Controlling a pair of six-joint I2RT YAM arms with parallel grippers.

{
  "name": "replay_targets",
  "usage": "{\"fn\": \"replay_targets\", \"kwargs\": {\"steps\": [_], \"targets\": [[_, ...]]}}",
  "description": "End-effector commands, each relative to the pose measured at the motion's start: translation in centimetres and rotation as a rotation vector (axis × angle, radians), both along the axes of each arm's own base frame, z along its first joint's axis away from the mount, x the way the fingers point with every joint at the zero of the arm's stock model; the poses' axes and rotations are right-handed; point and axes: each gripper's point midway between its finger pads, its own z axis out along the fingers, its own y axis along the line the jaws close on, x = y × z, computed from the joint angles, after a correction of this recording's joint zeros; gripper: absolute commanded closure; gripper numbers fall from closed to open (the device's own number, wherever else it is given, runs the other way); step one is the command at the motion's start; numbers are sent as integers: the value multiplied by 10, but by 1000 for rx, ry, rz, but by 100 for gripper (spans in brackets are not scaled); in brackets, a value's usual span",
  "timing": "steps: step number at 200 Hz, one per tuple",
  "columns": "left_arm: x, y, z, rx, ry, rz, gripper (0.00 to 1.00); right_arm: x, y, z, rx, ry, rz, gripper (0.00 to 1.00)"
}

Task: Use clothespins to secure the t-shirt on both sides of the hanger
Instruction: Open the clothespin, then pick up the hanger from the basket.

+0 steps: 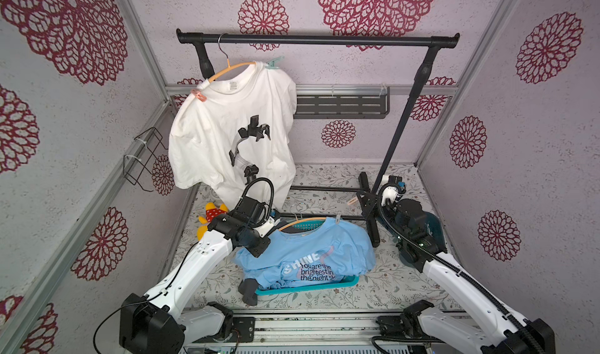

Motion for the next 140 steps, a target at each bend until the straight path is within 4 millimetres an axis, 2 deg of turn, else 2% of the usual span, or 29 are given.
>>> {"fn": "replay_targets", "kwargs": {"steps": [1,39,64,77,88,112,140], "targets": [[3,-2,-6,-25,-5,9,66,-2,5,32,34,-79,36,100],[6,-1,-13,-21,-16,21,73,-1,7,34,48,-78,42,100],[11,2,-13,-3,-32,42,86,-1,9,34,50,-74,51,100],[15,4,-9,2,-54,59,96,-1,10,35,47,-74,56,100],[18,5,-5,2,-73,67,100,-1,11,36,40,-75,57,100],[23,2,6,-28,-117,79,100,-4,15,45,14,-109,88,100],[33,6,29,-25,-219,90,100,-18,31,64,-78,-225,213,100]]}}
